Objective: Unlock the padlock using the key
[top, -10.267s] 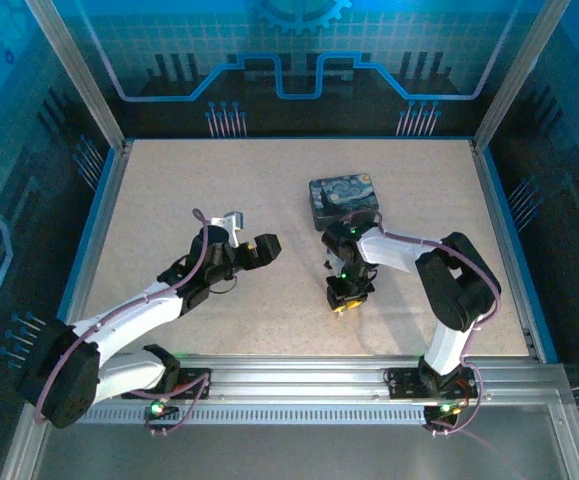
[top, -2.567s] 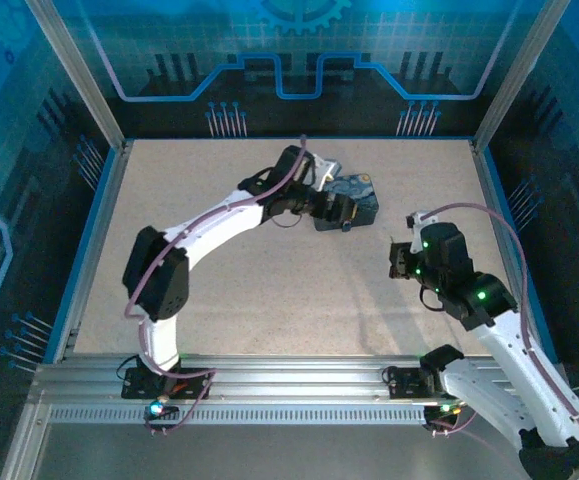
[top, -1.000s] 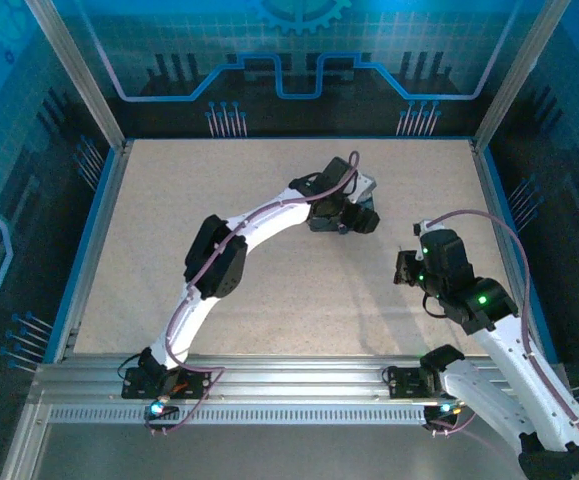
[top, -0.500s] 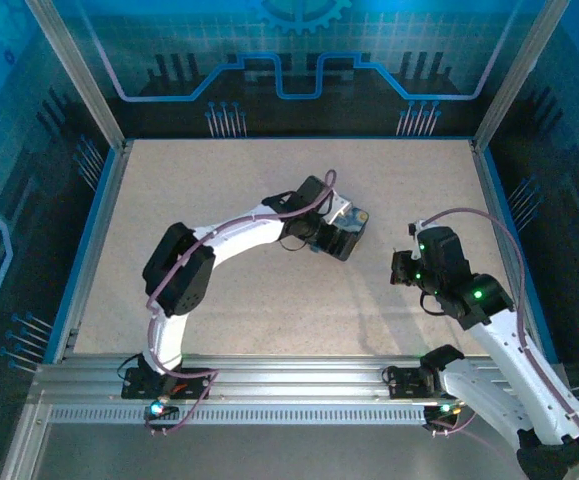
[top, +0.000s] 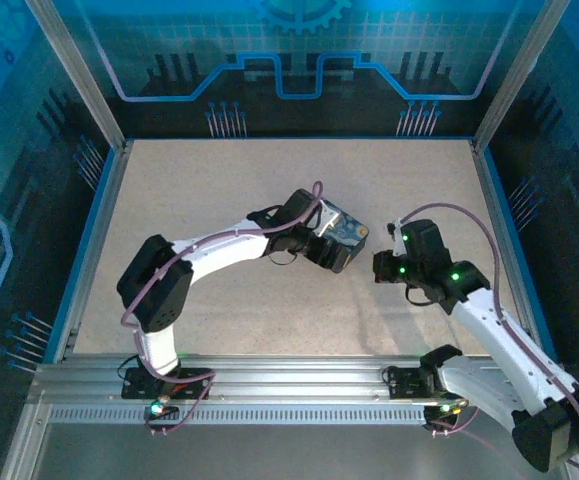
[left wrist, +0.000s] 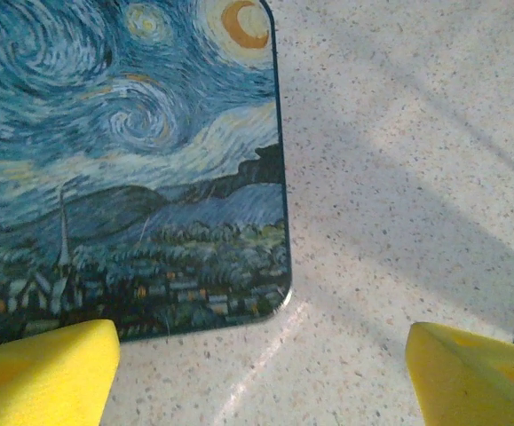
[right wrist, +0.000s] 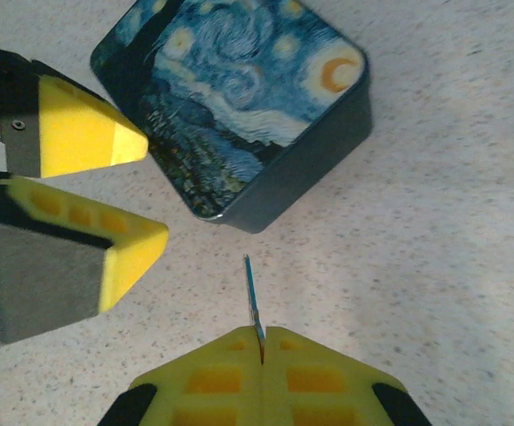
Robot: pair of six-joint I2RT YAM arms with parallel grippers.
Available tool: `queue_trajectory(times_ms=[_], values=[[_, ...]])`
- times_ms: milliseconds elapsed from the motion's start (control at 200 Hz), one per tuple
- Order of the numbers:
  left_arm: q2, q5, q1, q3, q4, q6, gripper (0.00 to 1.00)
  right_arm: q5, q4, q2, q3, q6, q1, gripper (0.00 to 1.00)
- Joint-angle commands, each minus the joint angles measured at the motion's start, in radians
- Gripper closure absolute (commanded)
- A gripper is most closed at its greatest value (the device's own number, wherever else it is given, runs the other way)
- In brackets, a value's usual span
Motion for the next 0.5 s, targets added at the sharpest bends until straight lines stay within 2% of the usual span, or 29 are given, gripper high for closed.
queue_trajectory(times_ms=[0, 235, 385, 490], values=[[-0.116, 0.013, 0.005, -0.045, 0.072, -0.030, 0.12, -0.135, 0.149, 0.049, -0.020, -0.016, -0.021, 1.00], [-0.287, 0.040, 0.111, -0.295, 0.270, -0.127, 0.11, -0.324, 0.382, 0.227, -0.031, -0.031, -0.069, 1.00], [-0.367, 0.007, 0.141, -0.513, 0.522, -0.128, 0.07, -0.338, 0.455, 0.349, -0.007, -0.043, -0.078, 1.00], [-0.358, -0.007, 0.141, -0.613, 0.684, -0.113, 0.04, -0.351, 0.508, 0.415, 0.007, -0.040, -0.081, 1.00]])
